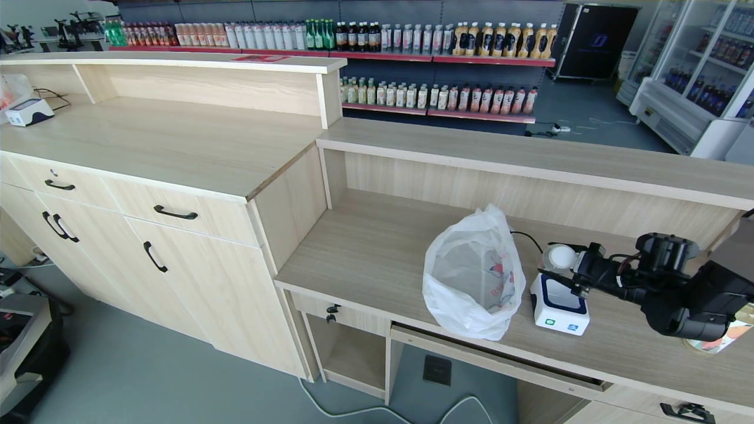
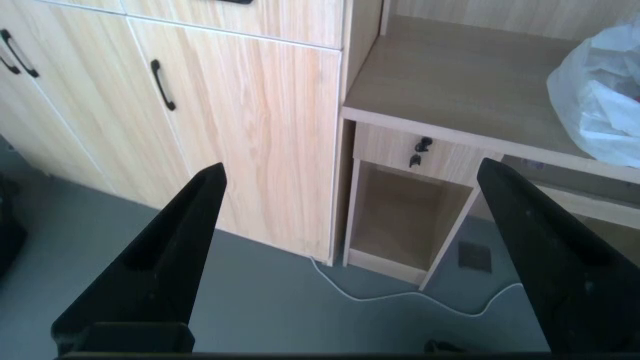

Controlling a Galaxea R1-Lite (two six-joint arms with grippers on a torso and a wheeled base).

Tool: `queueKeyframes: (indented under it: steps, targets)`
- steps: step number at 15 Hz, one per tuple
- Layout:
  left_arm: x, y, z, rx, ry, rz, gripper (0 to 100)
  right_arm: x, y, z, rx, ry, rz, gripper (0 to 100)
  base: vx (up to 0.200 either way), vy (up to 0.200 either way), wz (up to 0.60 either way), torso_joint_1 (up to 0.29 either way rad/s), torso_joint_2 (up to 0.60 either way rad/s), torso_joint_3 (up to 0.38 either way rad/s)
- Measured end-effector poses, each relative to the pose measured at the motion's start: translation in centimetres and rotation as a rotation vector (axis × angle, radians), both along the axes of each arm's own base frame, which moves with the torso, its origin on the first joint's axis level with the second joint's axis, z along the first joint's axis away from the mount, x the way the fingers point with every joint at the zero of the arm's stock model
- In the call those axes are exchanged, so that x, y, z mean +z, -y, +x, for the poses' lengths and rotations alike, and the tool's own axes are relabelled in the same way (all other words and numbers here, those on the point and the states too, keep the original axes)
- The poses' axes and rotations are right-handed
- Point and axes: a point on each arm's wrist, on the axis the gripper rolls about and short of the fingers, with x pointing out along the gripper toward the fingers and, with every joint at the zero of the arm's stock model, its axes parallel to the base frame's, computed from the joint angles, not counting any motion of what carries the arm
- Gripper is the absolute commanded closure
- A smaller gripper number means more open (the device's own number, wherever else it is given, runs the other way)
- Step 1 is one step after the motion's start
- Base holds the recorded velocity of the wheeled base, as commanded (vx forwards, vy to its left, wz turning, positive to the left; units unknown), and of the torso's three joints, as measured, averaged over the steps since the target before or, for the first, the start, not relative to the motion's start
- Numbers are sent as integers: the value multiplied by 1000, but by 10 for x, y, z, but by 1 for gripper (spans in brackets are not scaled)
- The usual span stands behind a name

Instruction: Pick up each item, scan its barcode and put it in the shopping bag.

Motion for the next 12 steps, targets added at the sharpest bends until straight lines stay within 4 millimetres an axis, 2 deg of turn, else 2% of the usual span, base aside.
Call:
queueKeyframes:
  steps: [12]
  targets:
    - [0, 0, 0, 0, 0, 0, 0, 3, 0, -1, -5, -9, 11, 100, 0, 0, 0, 0, 0, 0]
